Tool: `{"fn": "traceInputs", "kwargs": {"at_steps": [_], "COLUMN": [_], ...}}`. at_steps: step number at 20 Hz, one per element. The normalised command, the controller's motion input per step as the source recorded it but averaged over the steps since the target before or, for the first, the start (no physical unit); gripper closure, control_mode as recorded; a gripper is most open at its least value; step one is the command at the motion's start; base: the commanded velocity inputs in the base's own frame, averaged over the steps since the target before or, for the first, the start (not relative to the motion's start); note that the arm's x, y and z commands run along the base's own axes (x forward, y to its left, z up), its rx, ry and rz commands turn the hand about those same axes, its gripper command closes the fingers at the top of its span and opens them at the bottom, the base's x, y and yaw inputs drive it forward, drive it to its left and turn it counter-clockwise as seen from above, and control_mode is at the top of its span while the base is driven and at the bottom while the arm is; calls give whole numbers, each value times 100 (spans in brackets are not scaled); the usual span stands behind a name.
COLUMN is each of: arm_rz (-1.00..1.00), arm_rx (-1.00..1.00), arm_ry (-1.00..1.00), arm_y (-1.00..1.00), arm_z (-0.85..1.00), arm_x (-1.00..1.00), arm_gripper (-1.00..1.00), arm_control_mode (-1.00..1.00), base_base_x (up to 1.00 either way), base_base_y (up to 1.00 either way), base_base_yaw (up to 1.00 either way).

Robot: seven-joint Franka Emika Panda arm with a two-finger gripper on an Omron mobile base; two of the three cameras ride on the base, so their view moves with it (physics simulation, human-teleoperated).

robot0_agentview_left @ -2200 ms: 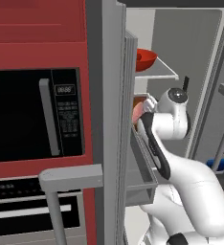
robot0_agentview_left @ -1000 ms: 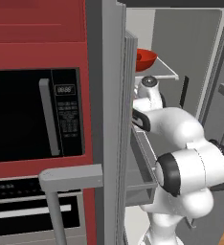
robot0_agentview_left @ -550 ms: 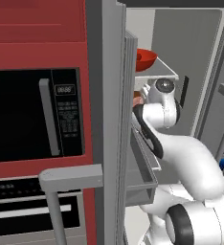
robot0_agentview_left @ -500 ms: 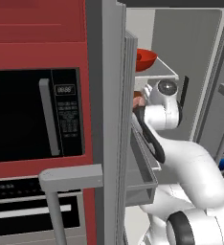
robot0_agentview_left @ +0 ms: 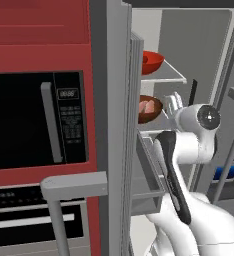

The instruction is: Place the bowl with the bell pepper and potato on the top shelf of the fridge. Place the bowl with the steaks on the second highest shelf of the fridge.

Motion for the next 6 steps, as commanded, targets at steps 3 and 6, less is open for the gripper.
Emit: {"fn": "traceInputs", "kwargs": {"at_steps": [3,6], "arm_rz": [0,0], "arm_rx": [11,9], "arm_ry": [-6,-3], "arm_y": [0,0], "arm_z": [84,91], "arm_x": [-100,-100], "arm_gripper": [-100,-100], "arm_control_mode": [-100,-100], "base_base_x": [0,0], "base_base_y": [0,0], "base_base_yaw": [0,0]}}
